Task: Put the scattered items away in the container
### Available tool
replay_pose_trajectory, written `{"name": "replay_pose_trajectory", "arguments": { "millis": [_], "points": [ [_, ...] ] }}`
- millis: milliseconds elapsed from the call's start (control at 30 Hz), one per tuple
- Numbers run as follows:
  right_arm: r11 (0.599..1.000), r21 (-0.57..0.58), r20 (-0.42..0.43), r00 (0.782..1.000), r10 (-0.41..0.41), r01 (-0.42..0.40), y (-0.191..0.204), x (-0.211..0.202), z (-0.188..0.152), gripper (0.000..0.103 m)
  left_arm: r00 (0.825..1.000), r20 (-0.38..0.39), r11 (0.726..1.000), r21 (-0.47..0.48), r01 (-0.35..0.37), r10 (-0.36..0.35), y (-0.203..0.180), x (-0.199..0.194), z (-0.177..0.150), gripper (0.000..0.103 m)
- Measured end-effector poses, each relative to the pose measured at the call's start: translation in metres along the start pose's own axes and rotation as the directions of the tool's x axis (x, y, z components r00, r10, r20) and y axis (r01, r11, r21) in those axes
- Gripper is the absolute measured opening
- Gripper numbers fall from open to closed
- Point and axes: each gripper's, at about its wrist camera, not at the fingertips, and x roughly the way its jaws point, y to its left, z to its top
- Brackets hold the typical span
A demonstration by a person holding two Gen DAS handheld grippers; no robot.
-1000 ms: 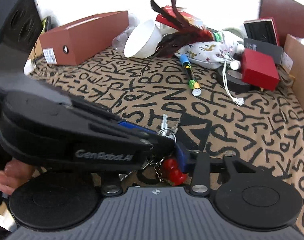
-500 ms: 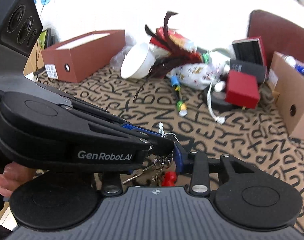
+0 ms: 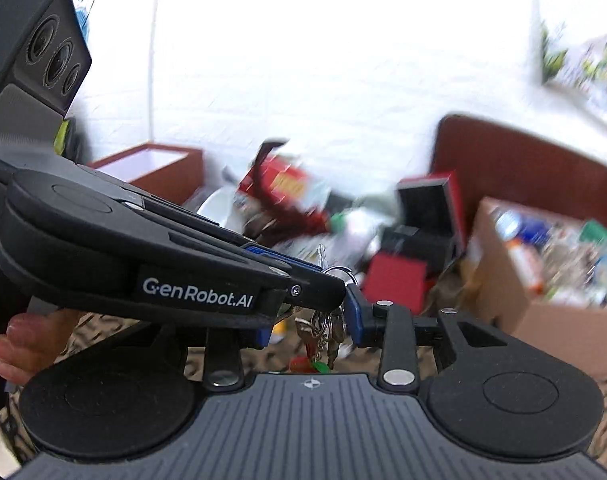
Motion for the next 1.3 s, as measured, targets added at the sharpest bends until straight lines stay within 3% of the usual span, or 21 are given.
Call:
{"name": "replay_pose_trajectory", "arguments": {
  "millis": [333,367,433,500,633,700,733,767,800,867,900,967,1067,1167,1300],
  "points": [
    [0.995,0.024,0.057,0.993,-0.102,0.101,-0.063,-0.018,0.028,0.041,0.998,0.028,0.995,0.077,0.058,-0.060,-0.043,0.038,0.057,0.007],
    [0.993,0.028,0.058,0.992,-0.113,0.112,-0.069,-0.020,0.030,0.041,0.997,0.031,0.994,0.082,0.066,-0.069,-0.048,0.044,0.063,0.015],
    [0.990,0.033,0.063,0.989,-0.137,0.135,-0.083,-0.021,0.034,0.038,0.995,0.039,0.992,0.093,0.087,-0.091,-0.056,0.052,0.076,0.014],
    [0.987,0.040,0.069,0.985,-0.160,0.157,-0.097,-0.020,0.041,0.028,0.994,0.052,0.990,0.108,0.093,-0.099,-0.063,0.062,0.090,0.011],
    [0.977,0.085,0.065,0.978,-0.201,0.195,-0.130,-0.010,0.054,0.024,0.994,0.063,0.987,0.140,0.085,-0.094,-0.074,0.097,0.117,0.011],
    [0.970,0.101,0.038,0.974,-0.225,0.220,-0.148,0.007,0.061,0.023,0.992,0.027,0.988,0.098,0.119,-0.123,-0.068,0.118,0.126,0.011],
    [0.967,0.137,0.010,0.976,-0.218,0.215,-0.158,0.012,0.061,0.022,0.986,0.004,0.985,0.051,0.164,-0.164,-0.061,0.123,0.123,0.012],
    [0.965,0.178,-0.009,0.981,-0.194,0.192,-0.163,0.012,0.056,0.021,0.982,-0.007,0.981,0.036,0.191,-0.191,-0.055,0.124,0.117,0.025],
    [0.968,0.196,-0.005,0.987,-0.161,0.159,-0.164,0.010,0.047,0.023,0.981,-0.015,0.980,0.046,0.195,-0.195,-0.052,0.126,0.106,0.031],
    [0.974,0.168,-0.009,0.988,-0.155,0.154,-0.156,0.007,0.021,0.027,0.989,-0.036,0.986,0.080,0.147,-0.144,-0.047,0.131,0.079,0.063],
    [0.971,0.153,-0.035,0.983,-0.178,0.181,-0.151,0.008,0.005,0.038,0.990,-0.058,0.988,0.080,0.132,-0.128,-0.046,0.136,0.066,0.065],
    [0.967,0.160,-0.091,0.979,-0.184,0.197,-0.144,0.013,-0.023,0.047,0.980,-0.142,0.987,0.056,0.149,-0.140,-0.041,0.151,0.038,0.064],
    [0.958,0.216,-0.197,0.970,-0.146,0.188,-0.138,0.027,-0.066,0.048,0.956,-0.253,0.988,0.009,0.155,-0.148,-0.035,0.178,0.000,0.064],
    [0.950,0.221,-0.293,0.944,-0.151,0.221,-0.132,0.048,-0.100,0.048,0.932,-0.322,0.986,-0.037,0.161,-0.165,-0.032,0.202,-0.022,0.065],
    [0.937,0.263,-0.334,0.933,-0.134,0.229,-0.129,0.066,-0.126,0.048,0.918,-0.367,0.988,-0.015,0.155,-0.150,-0.035,0.223,-0.037,0.065]
  ]
}}
